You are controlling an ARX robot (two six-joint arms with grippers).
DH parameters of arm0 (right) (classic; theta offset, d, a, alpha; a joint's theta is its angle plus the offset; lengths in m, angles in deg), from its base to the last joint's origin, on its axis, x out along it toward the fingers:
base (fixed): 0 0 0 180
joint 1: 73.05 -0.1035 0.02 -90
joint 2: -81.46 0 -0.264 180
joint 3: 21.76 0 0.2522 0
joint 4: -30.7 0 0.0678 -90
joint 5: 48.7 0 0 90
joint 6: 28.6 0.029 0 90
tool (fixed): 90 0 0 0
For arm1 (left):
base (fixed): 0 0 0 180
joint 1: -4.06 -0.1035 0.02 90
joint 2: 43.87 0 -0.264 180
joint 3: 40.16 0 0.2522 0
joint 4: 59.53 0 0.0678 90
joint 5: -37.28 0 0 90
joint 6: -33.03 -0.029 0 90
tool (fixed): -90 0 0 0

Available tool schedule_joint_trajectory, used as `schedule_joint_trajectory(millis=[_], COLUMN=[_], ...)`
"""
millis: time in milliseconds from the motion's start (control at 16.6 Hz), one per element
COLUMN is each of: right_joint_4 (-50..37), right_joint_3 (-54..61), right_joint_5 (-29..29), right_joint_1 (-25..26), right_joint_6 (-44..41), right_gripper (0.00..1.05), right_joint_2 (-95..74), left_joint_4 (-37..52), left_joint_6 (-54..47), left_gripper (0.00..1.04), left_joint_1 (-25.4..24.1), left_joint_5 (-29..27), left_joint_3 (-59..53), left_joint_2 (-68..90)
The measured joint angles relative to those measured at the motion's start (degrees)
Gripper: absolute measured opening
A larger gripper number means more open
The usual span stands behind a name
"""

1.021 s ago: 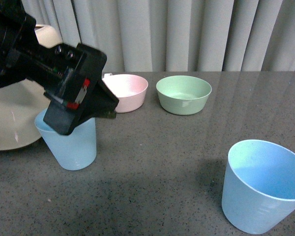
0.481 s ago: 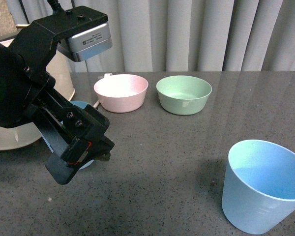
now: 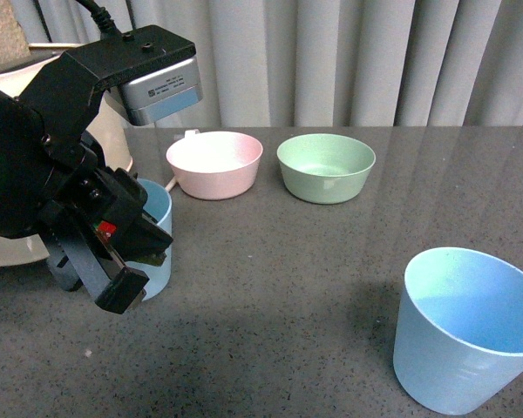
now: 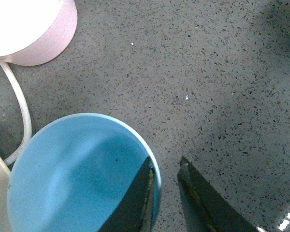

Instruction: Stack blue cups with both arms

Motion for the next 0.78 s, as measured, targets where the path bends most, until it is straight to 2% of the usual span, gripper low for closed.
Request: schedule_joint_trajectory(millis=[60, 120, 300, 420, 601, 781], right_joint_4=[0.0, 0.0, 0.0, 0.0, 0.0, 0.0], right_joint_3=[0.0, 0.0, 0.0, 0.0, 0.0, 0.0], right_joint_5=[0.0, 0.0, 0.0, 0.0, 0.0, 0.0], right_joint_1=[0.0, 0.0, 0.0, 0.0, 0.0, 0.0], right_joint_6=[0.0, 0.0, 0.0, 0.0, 0.0, 0.0], right_gripper=[0.98, 0.98, 0.98, 0.98, 0.98, 0.98], right_joint_2=[0.0, 0.0, 0.0, 0.0, 0.0, 0.0], left_joint_4=[-0.5, -0.7, -4.3, -5.8, -6.9, -6.6], left_joint_6=[-0.1, -0.2, -1.5, -2.2, -2.8, -2.4], left_gripper=[0.06, 0.01, 0.02, 0.02, 0.02, 0.02], left_joint_1=[-0.1, -0.1, 0.8, 3.8, 13.3, 18.1], left_joint_5=[0.1, 0.0, 0.2, 0.0, -0.5, 0.3], left_joint_3=[0.0, 0.1, 1.9, 4.9, 7.9, 7.9], left_joint_2=[-0.1, -0.6, -2.9, -4.3, -5.0, -2.7])
